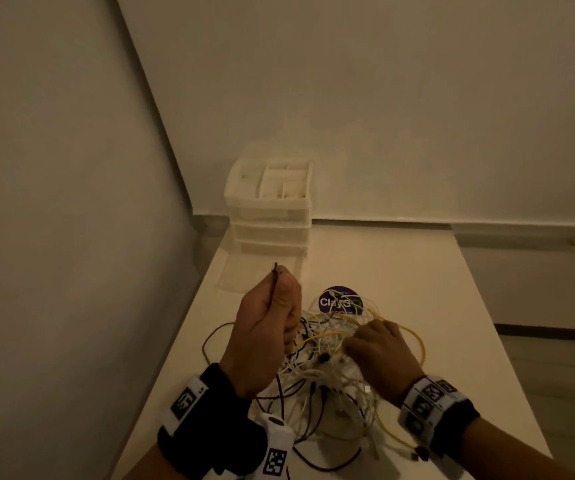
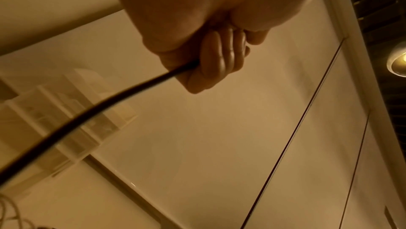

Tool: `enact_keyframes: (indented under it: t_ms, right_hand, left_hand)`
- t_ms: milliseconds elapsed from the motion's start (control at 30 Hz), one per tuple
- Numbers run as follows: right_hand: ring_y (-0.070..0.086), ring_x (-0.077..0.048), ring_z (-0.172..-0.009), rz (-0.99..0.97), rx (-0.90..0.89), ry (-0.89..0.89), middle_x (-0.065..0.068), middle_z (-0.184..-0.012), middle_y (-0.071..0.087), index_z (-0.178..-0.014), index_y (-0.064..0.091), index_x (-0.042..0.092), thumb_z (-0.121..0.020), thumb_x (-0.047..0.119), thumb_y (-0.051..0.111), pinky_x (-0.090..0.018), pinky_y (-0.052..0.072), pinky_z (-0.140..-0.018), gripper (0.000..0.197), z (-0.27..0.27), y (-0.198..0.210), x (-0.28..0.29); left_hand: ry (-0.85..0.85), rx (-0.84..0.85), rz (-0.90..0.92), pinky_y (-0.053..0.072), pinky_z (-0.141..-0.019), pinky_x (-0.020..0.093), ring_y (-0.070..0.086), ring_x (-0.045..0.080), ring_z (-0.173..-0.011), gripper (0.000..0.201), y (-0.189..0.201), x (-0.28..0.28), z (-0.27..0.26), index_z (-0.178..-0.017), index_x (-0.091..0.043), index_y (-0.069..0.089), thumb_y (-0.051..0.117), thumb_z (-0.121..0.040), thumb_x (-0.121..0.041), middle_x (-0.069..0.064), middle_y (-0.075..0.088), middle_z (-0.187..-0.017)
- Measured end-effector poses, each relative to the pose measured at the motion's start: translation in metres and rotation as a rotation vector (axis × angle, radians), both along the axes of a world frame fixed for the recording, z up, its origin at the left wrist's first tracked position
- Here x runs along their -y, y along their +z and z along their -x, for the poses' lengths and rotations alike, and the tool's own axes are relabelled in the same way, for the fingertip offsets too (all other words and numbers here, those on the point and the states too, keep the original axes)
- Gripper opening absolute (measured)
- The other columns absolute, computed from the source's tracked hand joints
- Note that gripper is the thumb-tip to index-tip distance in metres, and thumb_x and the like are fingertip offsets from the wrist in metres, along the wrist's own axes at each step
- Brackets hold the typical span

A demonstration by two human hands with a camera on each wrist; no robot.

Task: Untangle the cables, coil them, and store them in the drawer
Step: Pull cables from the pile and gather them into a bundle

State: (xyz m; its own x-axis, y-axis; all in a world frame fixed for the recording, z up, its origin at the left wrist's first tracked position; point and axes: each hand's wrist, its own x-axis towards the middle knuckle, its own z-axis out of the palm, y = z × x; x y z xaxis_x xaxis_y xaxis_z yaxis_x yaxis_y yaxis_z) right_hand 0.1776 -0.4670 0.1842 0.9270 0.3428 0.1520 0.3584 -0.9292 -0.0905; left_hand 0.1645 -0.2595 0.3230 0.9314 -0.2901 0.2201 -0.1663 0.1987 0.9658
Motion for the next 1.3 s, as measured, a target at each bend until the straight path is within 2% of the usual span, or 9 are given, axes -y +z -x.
enact_keyframes:
  t_ms: [267, 433, 633, 733, 800, 900, 1033, 1167, 1300]
  right_hand:
    - [0.057, -0.018, -0.056, -1.061, -0.075, -0.195, -0.006, -0.064, 0.061, -0.082, 0.060, 0.016, -0.100, 0.026, 0.043, -0.037, 0.050, -0.060, 0.027, 0.018, 0.114, -0.002]
    - [0.051, -0.016, -0.055, -1.073, -0.046, -0.123, 0.001, -0.065, 0.057, -0.092, 0.060, 0.023, -0.096, 0.043, 0.035, -0.041, 0.046, -0.057, 0.033, 0.031, 0.133, -0.032]
    - [0.053, -0.008, -0.057, -0.999, -0.121, -0.125, -0.001, -0.065, 0.060, -0.082, 0.058, 0.026, -0.096, 0.042, 0.035, -0.023, 0.041, -0.059, 0.031, 0.045, 0.107, -0.025]
    - [0.053, -0.005, -0.058, -0.939, -0.273, -0.109, 0.002, -0.061, 0.057, -0.083, 0.057, 0.026, -0.098, 0.038, 0.041, -0.025, 0.042, -0.061, 0.025, 0.059, 0.077, -0.016]
    - [0.050, -0.004, -0.057, -0.974, -0.376, -0.150, 0.004, -0.059, 0.055, -0.080, 0.059, 0.027, -0.099, 0.031, 0.046, -0.026, 0.041, -0.060, 0.022, 0.066, 0.065, -0.009]
    - [0.048, -0.003, -0.056, -0.985, -0.369, -0.204, 0.005, -0.059, 0.055, -0.074, 0.061, 0.027, -0.098, 0.026, 0.049, -0.025, 0.040, -0.060, 0.026, 0.062, 0.069, -0.007]
    - [0.037, -0.003, -0.050, -0.958, -0.262, -0.207, 0.007, -0.053, 0.048, -0.065, 0.059, 0.021, -0.098, 0.027, 0.051, -0.023, 0.029, -0.054, 0.035, 0.045, 0.096, -0.015]
    - [0.040, -0.001, -0.049, -1.096, -0.235, -0.215, 0.010, -0.051, 0.049, -0.064, 0.058, 0.011, -0.095, 0.009, 0.050, -0.022, 0.032, -0.057, 0.032, 0.034, 0.118, -0.011]
    - [0.035, -0.020, -0.057, -1.207, -0.276, -0.191, -0.005, -0.058, 0.042, -0.073, 0.061, 0.004, -0.092, 0.029, 0.048, -0.035, 0.030, -0.058, 0.034, 0.035, 0.123, -0.003]
  left_hand:
    - [0.103, 0.056, -0.192, 0.032, -0.047, 0.021, 0.033, 0.005, -0.044, 0.041, -0.015, 0.052, -0.034, -0.078, -0.025, 0.052, 0.055, -0.080, -0.066, -0.010, 0.039, -0.055]
    - [0.081, 0.126, -0.158, 0.045, -0.054, 0.025, 0.053, 0.010, -0.055, 0.028, -0.014, 0.076, -0.037, -0.077, -0.021, 0.060, 0.060, -0.087, -0.048, -0.005, 0.056, -0.060]
    - [0.252, 0.062, -0.072, 0.039, -0.049, 0.033, 0.043, 0.011, -0.046, 0.042, 0.002, 0.061, -0.065, -0.071, -0.013, 0.049, 0.039, -0.098, -0.044, -0.005, 0.049, -0.056]
    - [0.257, -0.005, 0.096, 0.053, -0.050, 0.039, 0.048, 0.019, -0.041, 0.042, 0.030, 0.037, -0.080, -0.073, -0.007, 0.046, 0.033, -0.103, -0.033, 0.007, 0.050, -0.057]
    - [0.196, -0.014, 0.118, 0.043, -0.038, 0.027, 0.036, 0.014, -0.036, 0.038, 0.038, 0.023, -0.083, -0.072, -0.012, 0.041, 0.035, -0.102, -0.034, 0.002, 0.039, -0.053]
    - [0.113, 0.179, -0.200, 0.028, -0.044, 0.022, 0.030, 0.006, -0.042, 0.033, 0.030, 0.009, -0.075, -0.073, -0.016, 0.046, 0.050, -0.096, -0.040, -0.011, 0.036, -0.052]
    - [-0.107, 0.459, -0.713, 0.049, -0.064, 0.022, 0.052, -0.003, -0.061, 0.013, 0.001, 0.022, -0.046, -0.084, -0.035, 0.061, 0.063, -0.083, -0.047, -0.020, 0.058, -0.066]
    - [-0.111, 0.369, -0.677, 0.048, -0.057, 0.035, 0.053, 0.008, -0.058, 0.025, -0.019, 0.035, -0.031, -0.098, -0.025, 0.067, 0.063, -0.084, -0.045, -0.003, 0.065, -0.072]
    - [-0.105, 0.424, -0.681, 0.045, -0.055, 0.032, 0.052, 0.009, -0.055, 0.010, -0.017, 0.033, -0.028, -0.089, -0.016, 0.067, 0.064, -0.087, -0.025, -0.002, 0.064, -0.068]
